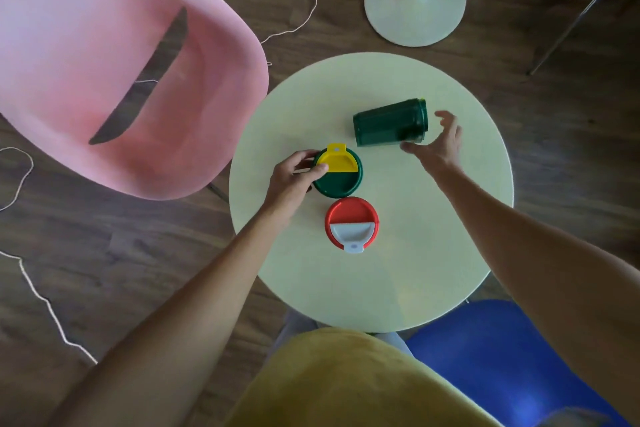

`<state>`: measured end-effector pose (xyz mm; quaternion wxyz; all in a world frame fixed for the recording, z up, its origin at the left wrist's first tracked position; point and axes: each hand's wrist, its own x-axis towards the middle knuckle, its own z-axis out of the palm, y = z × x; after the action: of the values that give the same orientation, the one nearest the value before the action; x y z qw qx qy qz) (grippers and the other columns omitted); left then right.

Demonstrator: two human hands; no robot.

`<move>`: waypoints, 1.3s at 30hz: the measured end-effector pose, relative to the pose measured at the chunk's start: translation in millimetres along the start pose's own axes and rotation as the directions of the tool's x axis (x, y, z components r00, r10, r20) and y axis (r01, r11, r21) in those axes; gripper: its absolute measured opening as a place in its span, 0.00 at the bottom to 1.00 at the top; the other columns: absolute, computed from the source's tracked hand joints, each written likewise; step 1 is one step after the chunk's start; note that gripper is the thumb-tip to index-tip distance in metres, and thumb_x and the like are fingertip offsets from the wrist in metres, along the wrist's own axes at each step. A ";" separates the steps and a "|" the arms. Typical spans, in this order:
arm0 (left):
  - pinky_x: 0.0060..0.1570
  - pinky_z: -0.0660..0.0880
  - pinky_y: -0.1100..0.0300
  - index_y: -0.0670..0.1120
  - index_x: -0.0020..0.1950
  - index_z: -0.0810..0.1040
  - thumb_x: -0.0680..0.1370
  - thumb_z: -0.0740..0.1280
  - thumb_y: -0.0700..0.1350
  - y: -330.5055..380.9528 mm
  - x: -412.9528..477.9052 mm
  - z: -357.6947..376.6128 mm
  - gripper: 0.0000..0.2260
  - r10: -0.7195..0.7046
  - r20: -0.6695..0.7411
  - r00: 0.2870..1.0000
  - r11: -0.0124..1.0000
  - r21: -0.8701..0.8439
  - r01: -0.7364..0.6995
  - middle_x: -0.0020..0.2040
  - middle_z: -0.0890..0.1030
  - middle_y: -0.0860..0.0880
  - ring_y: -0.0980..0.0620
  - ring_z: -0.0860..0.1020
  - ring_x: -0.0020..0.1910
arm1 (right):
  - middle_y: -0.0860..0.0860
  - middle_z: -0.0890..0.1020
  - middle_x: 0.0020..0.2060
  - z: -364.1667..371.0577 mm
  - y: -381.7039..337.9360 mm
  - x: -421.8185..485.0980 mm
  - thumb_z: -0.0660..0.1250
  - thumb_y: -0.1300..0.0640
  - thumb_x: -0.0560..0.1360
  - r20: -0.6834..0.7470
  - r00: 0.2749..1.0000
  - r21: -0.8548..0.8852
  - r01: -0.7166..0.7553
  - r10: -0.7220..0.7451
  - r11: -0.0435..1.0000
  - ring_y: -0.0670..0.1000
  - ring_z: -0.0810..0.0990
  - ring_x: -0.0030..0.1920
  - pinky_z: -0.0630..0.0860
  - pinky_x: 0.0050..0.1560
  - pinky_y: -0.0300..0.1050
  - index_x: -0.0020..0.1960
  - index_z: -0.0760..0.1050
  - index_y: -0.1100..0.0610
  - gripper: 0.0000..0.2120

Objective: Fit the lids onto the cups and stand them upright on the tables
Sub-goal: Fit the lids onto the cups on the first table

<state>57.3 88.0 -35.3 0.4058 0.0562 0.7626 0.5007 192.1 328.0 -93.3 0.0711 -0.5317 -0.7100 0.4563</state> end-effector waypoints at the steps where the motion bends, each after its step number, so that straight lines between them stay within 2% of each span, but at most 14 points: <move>1: 0.57 0.79 0.46 0.54 0.53 0.82 0.74 0.72 0.47 -0.6 0.3 0.0 0.09 -0.004 0.000 1.000 1.000 -0.007 0.004 0.51 0.84 0.51 0.49 0.82 0.54 | 0.57 0.66 0.68 -2.2 -2.4 5.1 0.79 0.58 0.63 0.032 0.997 -0.072 0.071 -0.069 0.995 0.58 0.64 0.68 0.64 0.68 0.53 0.71 0.61 0.53 0.42; 5: 0.57 0.79 0.48 0.52 0.56 0.81 0.75 0.72 0.45 -2.6 -0.2 0.6 0.10 -0.019 0.000 1.000 0.999 -0.040 0.019 0.52 0.84 0.51 0.49 0.82 0.55 | 0.56 0.60 0.73 -10.0 -20.1 30.5 0.77 0.63 0.62 0.248 0.943 -0.315 0.297 -0.224 0.901 0.61 0.60 0.71 0.62 0.70 0.56 0.75 0.57 0.51 0.48; 7: 0.57 0.78 0.48 0.51 0.57 0.81 0.75 0.72 0.46 -3.7 -0.1 0.4 0.11 -0.022 0.002 1.000 0.999 -0.044 0.022 0.52 0.84 0.51 0.49 0.82 0.55 | 0.55 0.62 0.72 -9.4 -24.9 37.4 0.75 0.66 0.61 0.322 0.905 -0.345 0.385 -0.278 0.856 0.61 0.61 0.70 0.62 0.69 0.52 0.74 0.58 0.53 0.46; 9: 0.58 0.78 0.49 0.51 0.57 0.81 0.75 0.72 0.46 -4.4 0.0 0.2 0.11 -0.021 0.002 1.000 0.999 -0.050 0.022 0.52 0.85 0.51 0.50 0.82 0.55 | 0.55 0.66 0.69 -7.6 -26.9 38.9 0.74 0.67 0.61 0.333 0.890 -0.347 0.424 -0.313 0.836 0.61 0.65 0.66 0.64 0.63 0.47 0.71 0.61 0.55 0.43; 12: 0.58 0.78 0.49 0.51 0.57 0.82 0.74 0.72 0.46 -5.2 0.9 0.3 0.12 -0.022 0.000 1.000 0.998 -0.053 0.022 0.52 0.84 0.50 0.50 0.82 0.55 | 0.56 0.68 0.64 -6.1 -28.0 34.4 0.75 0.65 0.61 0.339 0.885 -0.365 0.437 -0.320 0.822 0.60 0.67 0.62 0.67 0.56 0.47 0.68 0.63 0.55 0.39; 17: 0.57 0.79 0.49 0.50 0.58 0.81 0.75 0.72 0.46 -4.8 0.8 -0.8 0.12 -0.024 0.011 1.000 0.998 -0.052 0.024 0.53 0.84 0.50 0.50 0.82 0.55 | 0.59 0.66 0.60 -5.4 -24.2 9.3 0.78 0.59 0.60 0.348 0.881 -0.361 0.442 -0.321 0.821 0.59 0.67 0.61 0.74 0.59 0.50 0.65 0.64 0.56 0.38; 19: 0.56 0.79 0.49 0.52 0.56 0.81 0.75 0.72 0.46 -3.0 0.2 -0.4 0.10 -0.024 0.011 1.000 0.999 -0.042 0.024 0.52 0.84 0.51 0.50 0.82 0.55 | 0.60 0.65 0.60 -5.2 -25.2 -4.0 0.79 0.58 0.60 0.335 0.884 -0.341 0.437 -0.327 0.832 0.59 0.66 0.62 0.73 0.60 0.49 0.66 0.64 0.56 0.39; 23: 0.55 0.78 0.47 0.53 0.55 0.81 0.75 0.72 0.46 0.9 -0.8 -0.9 0.10 -0.026 0.016 1.000 0.999 -0.023 0.026 0.53 0.84 0.49 0.48 0.81 0.55 | 0.59 0.64 0.63 -8.8 -32.4 -31.9 0.79 0.55 0.59 0.333 0.870 -0.327 0.468 -0.364 0.821 0.61 0.65 0.64 0.72 0.61 0.54 0.68 0.63 0.52 0.42; 27: 0.54 0.78 0.45 0.51 0.57 0.81 0.74 0.73 0.46 3.1 -0.2 -3.8 0.12 -0.029 0.028 0.999 1.000 0.003 0.029 0.53 0.84 0.48 0.46 0.81 0.56 | 0.58 0.63 0.66 -14.3 -43.5 -50.0 0.79 0.55 0.60 0.340 0.847 -0.367 0.519 -0.408 0.771 0.60 0.63 0.66 0.71 0.62 0.53 0.71 0.63 0.54 0.43; 30: 0.54 0.78 0.45 0.50 0.57 0.81 0.74 0.73 0.46 4.8 0.2 -4.8 0.12 -0.033 0.034 0.999 0.999 0.013 0.033 0.53 0.84 0.48 0.45 0.81 0.56 | 0.57 0.64 0.67 -18.7 -51.8 -55.5 0.80 0.53 0.60 0.405 0.815 -0.425 0.569 -0.414 0.704 0.59 0.63 0.65 0.71 0.64 0.55 0.72 0.63 0.53 0.44; 35: 0.54 0.78 0.47 0.51 0.57 0.81 0.74 0.73 0.47 5.1 0.4 -4.6 0.13 -0.043 0.045 0.998 0.999 0.021 0.042 0.53 0.84 0.47 0.46 0.81 0.55 | 0.54 0.63 0.69 -16.9 -48.7 -70.4 0.81 0.52 0.59 0.501 0.754 -0.451 0.647 -0.425 0.616 0.59 0.63 0.67 0.70 0.63 0.54 0.72 0.64 0.50 0.46; 37: 0.54 0.78 0.48 0.51 0.58 0.81 0.73 0.73 0.48 5.0 0.8 -5.2 0.13 -0.048 0.049 0.998 0.999 0.021 0.047 0.53 0.84 0.48 0.47 0.81 0.56 | 0.54 0.61 0.70 -14.6 -45.6 -74.8 0.82 0.51 0.59 0.509 0.759 -0.435 0.633 -0.405 0.641 0.60 0.61 0.68 0.70 0.63 0.55 0.73 0.61 0.49 0.48; 39: 0.55 0.78 0.48 0.53 0.56 0.81 0.73 0.73 0.48 5.2 0.5 -5.7 0.12 -0.049 0.051 0.998 0.999 0.021 0.048 0.53 0.84 0.48 0.48 0.81 0.55 | 0.54 0.60 0.71 -14.6 -43.4 -78.0 0.82 0.51 0.60 0.501 0.795 -0.387 0.560 -0.342 0.733 0.59 0.59 0.70 0.69 0.65 0.56 0.75 0.58 0.47 0.50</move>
<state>51.4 86.7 -30.5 0.4366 0.0546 0.7581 0.4814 203.8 271.7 -23.6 -0.1087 -0.2335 -0.9138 0.3139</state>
